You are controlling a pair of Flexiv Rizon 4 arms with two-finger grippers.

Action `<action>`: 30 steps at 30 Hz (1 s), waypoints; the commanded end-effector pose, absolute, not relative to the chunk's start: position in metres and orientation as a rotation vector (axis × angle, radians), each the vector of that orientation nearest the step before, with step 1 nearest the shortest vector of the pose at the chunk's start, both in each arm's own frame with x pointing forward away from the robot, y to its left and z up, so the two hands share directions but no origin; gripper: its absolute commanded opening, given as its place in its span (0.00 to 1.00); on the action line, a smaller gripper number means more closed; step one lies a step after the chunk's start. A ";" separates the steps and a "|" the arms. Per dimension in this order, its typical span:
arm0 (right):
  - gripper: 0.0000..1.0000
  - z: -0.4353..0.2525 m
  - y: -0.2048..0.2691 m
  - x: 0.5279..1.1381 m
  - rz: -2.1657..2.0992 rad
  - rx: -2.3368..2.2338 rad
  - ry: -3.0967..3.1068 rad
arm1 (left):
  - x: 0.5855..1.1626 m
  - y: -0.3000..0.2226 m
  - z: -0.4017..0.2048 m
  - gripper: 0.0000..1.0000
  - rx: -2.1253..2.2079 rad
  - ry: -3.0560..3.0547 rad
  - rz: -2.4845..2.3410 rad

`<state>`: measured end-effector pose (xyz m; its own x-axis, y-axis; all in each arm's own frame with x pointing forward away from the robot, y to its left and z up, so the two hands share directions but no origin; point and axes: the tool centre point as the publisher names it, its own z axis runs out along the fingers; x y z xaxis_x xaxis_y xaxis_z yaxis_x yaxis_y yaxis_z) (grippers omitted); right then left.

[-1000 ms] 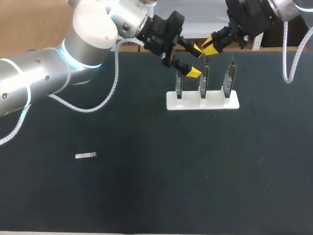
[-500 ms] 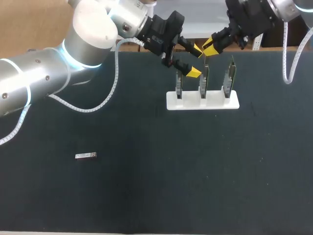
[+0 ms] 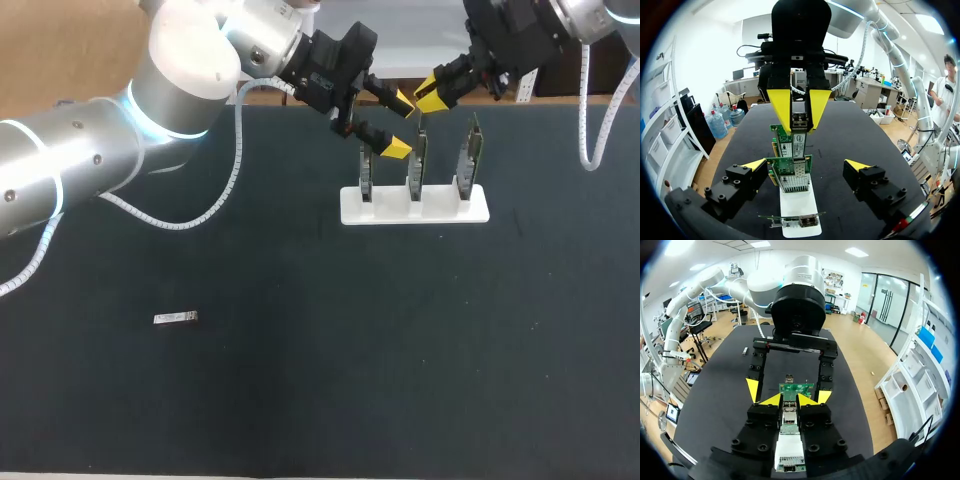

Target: Pick up the optical module with the left hand, and insert it into the network port with the right hand.

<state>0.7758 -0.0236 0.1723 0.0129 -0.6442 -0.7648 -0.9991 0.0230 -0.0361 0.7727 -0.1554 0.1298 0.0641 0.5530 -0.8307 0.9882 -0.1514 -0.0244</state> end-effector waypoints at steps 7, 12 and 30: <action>0.00 0.170 -0.025 0.772 0.744 -1.688 1.705 | 0.775 -0.156 0.130 1.00 1.773 1.537 -0.970; 0.00 0.169 -0.024 0.772 0.745 -1.694 1.703 | 0.775 -0.156 0.130 1.00 1.773 1.537 -0.970; 0.00 0.163 -0.024 0.774 0.753 -1.687 1.724 | 0.775 -0.156 0.130 1.00 1.773 1.537 -0.970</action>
